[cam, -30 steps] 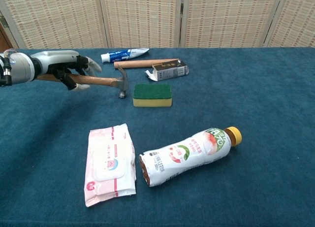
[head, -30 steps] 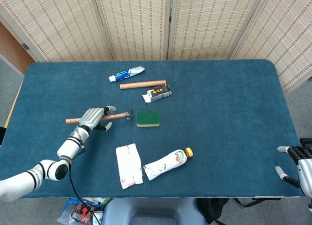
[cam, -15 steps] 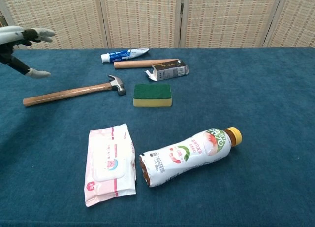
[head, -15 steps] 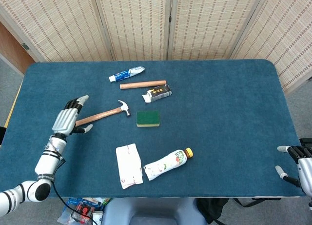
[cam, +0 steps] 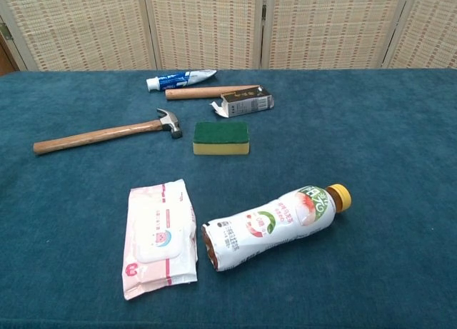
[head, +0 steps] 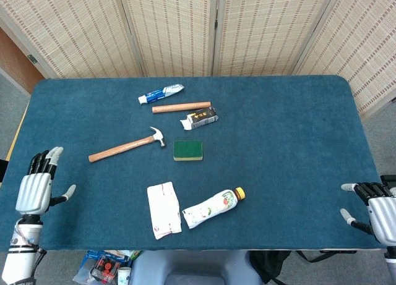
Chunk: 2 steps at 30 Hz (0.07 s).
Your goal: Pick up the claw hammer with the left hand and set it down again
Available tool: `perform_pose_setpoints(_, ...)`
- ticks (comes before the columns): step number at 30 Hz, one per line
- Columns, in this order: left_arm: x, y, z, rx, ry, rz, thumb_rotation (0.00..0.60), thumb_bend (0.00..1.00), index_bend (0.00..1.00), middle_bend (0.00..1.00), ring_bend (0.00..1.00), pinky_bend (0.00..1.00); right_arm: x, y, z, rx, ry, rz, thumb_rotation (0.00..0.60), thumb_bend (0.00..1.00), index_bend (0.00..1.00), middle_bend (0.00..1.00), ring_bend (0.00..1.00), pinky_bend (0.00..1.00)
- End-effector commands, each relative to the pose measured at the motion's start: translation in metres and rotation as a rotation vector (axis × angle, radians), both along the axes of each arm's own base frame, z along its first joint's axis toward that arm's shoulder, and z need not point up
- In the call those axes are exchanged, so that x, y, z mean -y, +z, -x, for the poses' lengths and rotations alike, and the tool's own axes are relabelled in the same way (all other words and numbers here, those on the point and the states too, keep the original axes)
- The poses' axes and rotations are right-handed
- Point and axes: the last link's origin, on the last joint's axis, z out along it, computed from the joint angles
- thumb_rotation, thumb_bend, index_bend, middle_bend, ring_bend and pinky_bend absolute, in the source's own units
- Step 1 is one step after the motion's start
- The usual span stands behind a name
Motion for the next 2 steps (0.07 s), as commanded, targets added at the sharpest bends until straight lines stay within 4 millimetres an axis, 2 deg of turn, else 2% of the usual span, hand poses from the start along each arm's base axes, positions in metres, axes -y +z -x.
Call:
perform_pose_setpoints(1,0.0217,0.0009,0.0002,-0.016,-0.012,-0.007,0.600,0.23,0.01,0.00,0.00,0.00,0.0010,-0.0016,-0.0007,0.006,0.002,-0.009,0.600,0.23,0.35,0.38,0.30,0.25)
perform_pose_setpoints(2,0.0259,0.0002,-0.0003,-0.020,-0.012,-0.001,0.600,0.23,0.01,0.00,0.00,0.00,0.0016,-0.0022,-0.0011,0.006,0.004,-0.012,0.600,0.23,0.35,0.38,0.30,0.25)
